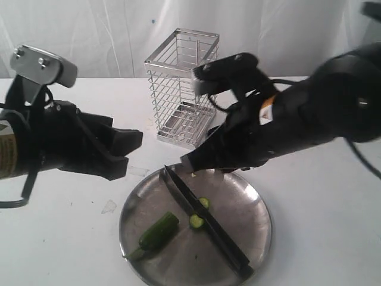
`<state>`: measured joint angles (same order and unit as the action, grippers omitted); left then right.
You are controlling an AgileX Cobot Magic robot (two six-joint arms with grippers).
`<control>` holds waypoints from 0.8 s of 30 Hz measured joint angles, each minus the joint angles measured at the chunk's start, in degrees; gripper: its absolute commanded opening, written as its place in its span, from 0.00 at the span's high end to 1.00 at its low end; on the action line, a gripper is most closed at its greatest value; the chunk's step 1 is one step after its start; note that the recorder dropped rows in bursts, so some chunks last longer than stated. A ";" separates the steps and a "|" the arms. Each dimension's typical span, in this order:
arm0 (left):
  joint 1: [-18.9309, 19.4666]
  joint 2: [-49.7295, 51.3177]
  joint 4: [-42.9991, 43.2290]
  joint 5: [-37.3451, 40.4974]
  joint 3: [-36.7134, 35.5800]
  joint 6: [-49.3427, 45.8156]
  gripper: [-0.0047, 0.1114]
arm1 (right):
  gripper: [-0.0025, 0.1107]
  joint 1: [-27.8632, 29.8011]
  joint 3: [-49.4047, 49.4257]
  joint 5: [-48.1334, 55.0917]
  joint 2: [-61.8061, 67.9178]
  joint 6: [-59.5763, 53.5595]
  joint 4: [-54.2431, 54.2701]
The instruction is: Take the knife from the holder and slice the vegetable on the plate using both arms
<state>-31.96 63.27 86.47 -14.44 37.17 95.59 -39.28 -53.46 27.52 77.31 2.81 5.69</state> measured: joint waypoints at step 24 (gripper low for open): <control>0.00 -11.46 9.12 -12.89 0.00 9.16 0.96 | 0.98 0.04 23.92 -6.86 -64.50 2.01 7.27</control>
<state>-31.96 51.81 95.59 -27.33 37.17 104.75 -39.24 -29.55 20.66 12.82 4.82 12.97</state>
